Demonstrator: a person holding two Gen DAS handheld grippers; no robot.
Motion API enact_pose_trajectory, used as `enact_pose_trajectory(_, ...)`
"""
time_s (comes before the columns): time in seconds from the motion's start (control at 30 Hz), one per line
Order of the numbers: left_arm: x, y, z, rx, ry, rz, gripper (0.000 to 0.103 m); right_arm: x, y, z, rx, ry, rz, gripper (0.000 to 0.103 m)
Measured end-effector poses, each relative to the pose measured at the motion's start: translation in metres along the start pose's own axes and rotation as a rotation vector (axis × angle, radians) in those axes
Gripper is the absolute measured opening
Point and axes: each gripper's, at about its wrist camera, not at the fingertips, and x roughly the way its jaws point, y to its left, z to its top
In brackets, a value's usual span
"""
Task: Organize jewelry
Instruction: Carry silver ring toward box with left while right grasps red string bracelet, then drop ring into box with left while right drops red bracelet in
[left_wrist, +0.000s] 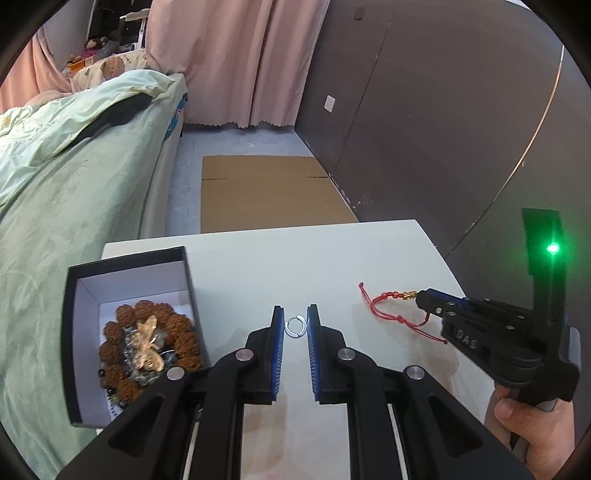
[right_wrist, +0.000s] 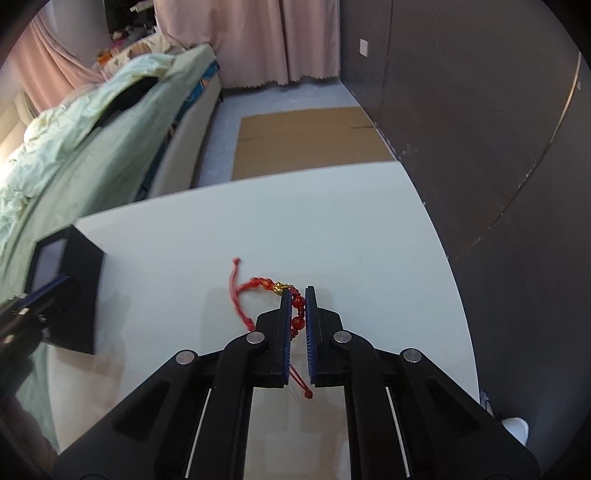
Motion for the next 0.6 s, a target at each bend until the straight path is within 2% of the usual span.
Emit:
enact_pose_trajectory(0.23,-0.025,0.013,0.001,-0.014,-0.051,0.004,0.011,-0.032,0.002,0.003,0.047,-0.067,0.123,0.008)
enact_pose_trajectory(0.6,-0.058,0.060,0.006,-0.135,-0.111,0.005,0.011,-0.059,0.029,0.005,0.064,-0.108,0.319,0.008)
